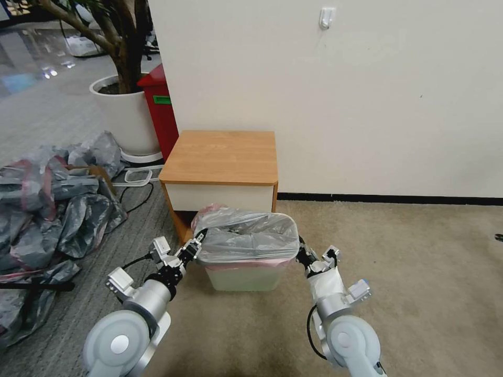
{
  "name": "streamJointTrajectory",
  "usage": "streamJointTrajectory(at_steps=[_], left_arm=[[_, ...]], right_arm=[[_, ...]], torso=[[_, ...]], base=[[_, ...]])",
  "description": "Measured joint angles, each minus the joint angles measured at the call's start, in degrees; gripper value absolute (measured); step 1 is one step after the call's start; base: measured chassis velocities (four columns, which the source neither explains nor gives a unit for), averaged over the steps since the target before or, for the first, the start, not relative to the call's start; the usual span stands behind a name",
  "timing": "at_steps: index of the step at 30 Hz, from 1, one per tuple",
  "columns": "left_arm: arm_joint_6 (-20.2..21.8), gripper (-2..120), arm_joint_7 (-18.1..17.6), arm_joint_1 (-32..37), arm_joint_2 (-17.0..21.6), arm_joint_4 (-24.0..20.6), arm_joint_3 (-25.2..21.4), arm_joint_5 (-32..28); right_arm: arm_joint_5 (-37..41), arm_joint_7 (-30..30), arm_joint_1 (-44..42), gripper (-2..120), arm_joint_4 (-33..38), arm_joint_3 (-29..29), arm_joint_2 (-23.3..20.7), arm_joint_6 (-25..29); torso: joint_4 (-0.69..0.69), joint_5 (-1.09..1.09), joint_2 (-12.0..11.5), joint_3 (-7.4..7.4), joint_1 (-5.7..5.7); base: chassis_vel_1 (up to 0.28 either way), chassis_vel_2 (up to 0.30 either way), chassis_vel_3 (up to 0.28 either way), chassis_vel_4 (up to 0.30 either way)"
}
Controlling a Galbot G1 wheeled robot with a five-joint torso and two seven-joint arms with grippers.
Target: Pick up the garbage bag from the table and place it over the trash can.
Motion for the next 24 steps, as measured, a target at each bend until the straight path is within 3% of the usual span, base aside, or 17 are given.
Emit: streamJointTrajectory(at_steps=[11,20,24], left_arm=[[-0.47,12,0.03,-1.83,-0.16,1.28,-0.2,-4.1],[-0.2,11,0.01,-1.61,0.73,1.59,0.08,-1.61],[0.67,11,-0.26,-1.36,2.05,1.77,0.18,1.89]], right_arm=[[-5.97,-0.93,-0.63,0,-2.02,0.84,-0.41,1.53],[-4.62,1.33,-0.78,0,0.2,0.71,0.1,0.45],[-2.03,2.12,-2.36,16,3.63,0.99,-0.87,-0.77]], torso=[[0.0,0.0,0.0,0.0,0.0],[0.0,0.0,0.0,0.0,0.0],[0.0,0.0,0.0,0.0,0.0]], base=[[0.0,0.0,0.0,0.0],[0.0,0.0,0.0,0.0],[0.0,0.0,0.0,0.0]])
